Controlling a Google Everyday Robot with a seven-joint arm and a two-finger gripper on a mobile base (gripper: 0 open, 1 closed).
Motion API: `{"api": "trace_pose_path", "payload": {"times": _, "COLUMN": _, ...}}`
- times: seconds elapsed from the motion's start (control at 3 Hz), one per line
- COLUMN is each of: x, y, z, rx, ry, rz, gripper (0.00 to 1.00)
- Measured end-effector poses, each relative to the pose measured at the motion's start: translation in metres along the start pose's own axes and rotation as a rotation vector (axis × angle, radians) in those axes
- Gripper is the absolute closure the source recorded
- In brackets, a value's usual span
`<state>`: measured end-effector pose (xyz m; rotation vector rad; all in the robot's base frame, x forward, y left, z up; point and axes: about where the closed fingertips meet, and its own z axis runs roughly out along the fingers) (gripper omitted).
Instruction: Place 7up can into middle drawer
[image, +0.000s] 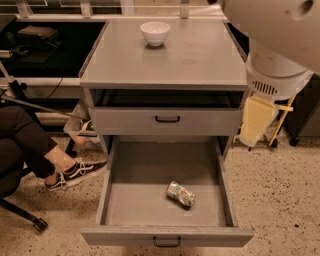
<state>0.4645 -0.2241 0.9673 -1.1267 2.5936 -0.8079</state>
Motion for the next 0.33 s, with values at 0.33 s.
{"api": "trace_pose_path", "payload": {"times": 0.33, "x": 0.0002, "y": -0.0004, "z": 0.0003, "rx": 0.000, "ry": -0.001, "rz": 0.001, "gripper": 0.00}}
